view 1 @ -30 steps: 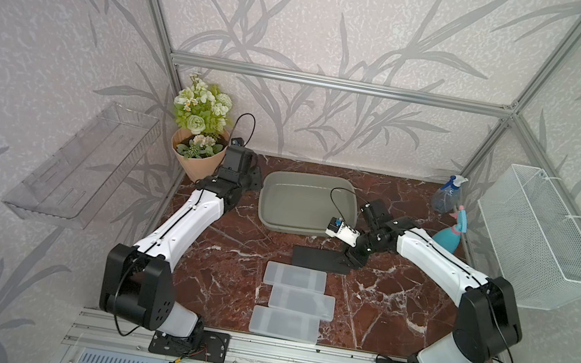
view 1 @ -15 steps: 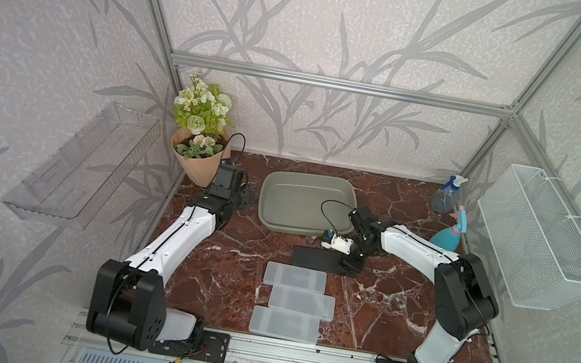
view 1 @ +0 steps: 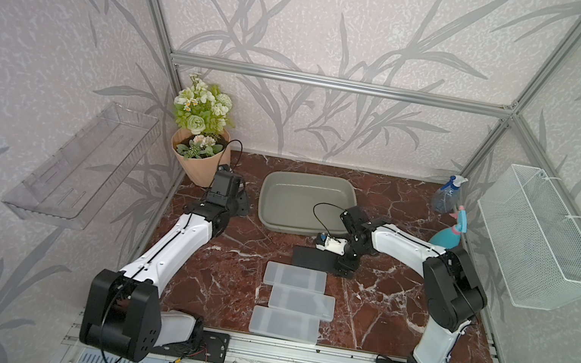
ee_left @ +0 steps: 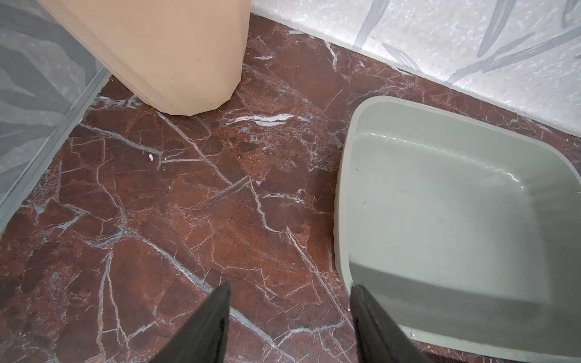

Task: Put the pencil case into the storage box
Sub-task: Pick up the pencil case from the center of the board, then place the pencil case at the storage box.

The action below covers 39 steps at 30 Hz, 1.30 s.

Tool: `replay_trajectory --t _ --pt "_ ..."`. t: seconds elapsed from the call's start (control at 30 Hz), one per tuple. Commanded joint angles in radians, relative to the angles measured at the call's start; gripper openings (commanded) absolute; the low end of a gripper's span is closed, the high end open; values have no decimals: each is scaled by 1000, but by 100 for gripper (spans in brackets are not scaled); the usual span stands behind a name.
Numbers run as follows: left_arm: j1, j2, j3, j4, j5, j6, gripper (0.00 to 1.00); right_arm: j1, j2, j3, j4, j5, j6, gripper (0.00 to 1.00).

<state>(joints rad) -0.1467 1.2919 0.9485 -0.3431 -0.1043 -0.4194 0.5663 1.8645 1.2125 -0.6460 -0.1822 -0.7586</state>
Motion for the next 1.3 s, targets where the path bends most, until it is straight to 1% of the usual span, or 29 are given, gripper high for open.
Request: replay_trajectory --t 0.0,0.07,0.23,0.3,0.43,0.53,0.63,0.7,0.77,0.83,0.9,0.97,1.0,1.03,1.1,1.17,1.27 --pt "-1 -16 -4 4 -14 1 63 10 16 -9 43 37 -8 97" --pt "-1 -11 -3 5 -14 2 63 14 27 -12 68 56 0 95" --pt "-1 -2 2 7 -12 6 63 15 27 -29 124 92 23 82" --pt "-1 -1 2 7 -11 6 63 17 7 -44 142 103 25 79" --pt "-2 3 5 5 -11 8 63 21 -85 -72 139 121 12 76" --pt "-1 8 8 3 -11 9 63 37 -188 -64 68 109 -4 76" --pt "-1 15 9 4 -10 11 63 60 -282 -34 -41 50 17 75" --pt "-1 21 10 6 -9 11 63 82 -337 -18 -102 0 54 74" --pt "-2 29 14 6 -6 13 63 119 -385 3 -174 -41 110 71" --pt "-2 36 19 7 -6 15 63 152 -423 6 -219 -58 170 70" --pt "-1 43 24 7 -3 16 63 164 -462 4 -208 -54 258 70" --pt "-2 54 31 11 10 21 63 165 -499 4 -121 -4 372 70" --pt "-1 56 34 12 16 18 63 165 -506 6 -75 27 401 70" --pt "-1 63 38 13 25 18 63 164 -502 17 -30 60 429 72" --pt "-1 75 52 15 40 16 63 150 -452 77 13 121 486 70" --pt "-1 84 67 14 52 14 63 134 -350 186 4 175 541 68" --pt "-3 87 82 4 51 14 63 125 -213 323 21 284 620 67"
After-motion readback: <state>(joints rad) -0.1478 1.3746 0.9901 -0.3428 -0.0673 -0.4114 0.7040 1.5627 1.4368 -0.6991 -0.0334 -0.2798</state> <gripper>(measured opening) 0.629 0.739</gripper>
